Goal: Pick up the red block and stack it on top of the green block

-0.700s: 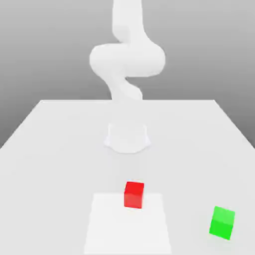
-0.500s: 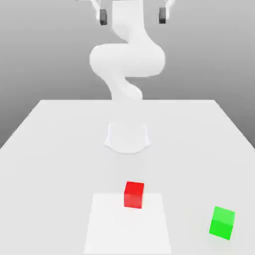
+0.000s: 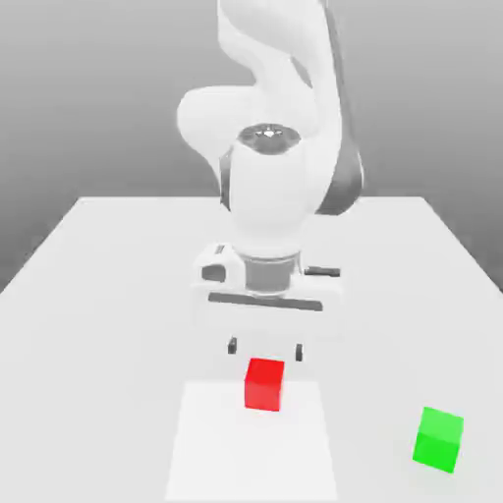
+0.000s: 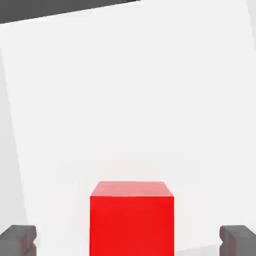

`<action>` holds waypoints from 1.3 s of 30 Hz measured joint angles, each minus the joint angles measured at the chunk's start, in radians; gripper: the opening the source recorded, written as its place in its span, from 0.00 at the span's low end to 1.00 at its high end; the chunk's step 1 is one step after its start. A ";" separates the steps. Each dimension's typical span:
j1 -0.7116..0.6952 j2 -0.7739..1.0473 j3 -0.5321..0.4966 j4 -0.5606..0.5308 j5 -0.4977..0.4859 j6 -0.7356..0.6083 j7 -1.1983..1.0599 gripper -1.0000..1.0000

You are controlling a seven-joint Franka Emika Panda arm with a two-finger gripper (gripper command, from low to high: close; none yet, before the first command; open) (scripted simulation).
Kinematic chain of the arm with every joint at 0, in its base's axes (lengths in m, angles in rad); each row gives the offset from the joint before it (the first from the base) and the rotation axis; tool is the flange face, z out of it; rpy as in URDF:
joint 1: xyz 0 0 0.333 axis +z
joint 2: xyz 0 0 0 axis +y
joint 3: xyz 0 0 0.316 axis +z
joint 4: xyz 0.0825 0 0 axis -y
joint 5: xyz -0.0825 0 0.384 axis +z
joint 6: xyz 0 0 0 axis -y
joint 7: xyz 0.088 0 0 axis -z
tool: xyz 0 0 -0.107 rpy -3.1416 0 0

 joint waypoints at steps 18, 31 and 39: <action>0.043 -0.131 -0.024 -0.014 0.031 -0.120 -0.030 0.00; 0.317 0.068 0.131 0.419 -0.023 -0.357 -0.499 0.00; 0.347 0.229 0.106 0.453 -0.096 -0.234 -0.477 1.00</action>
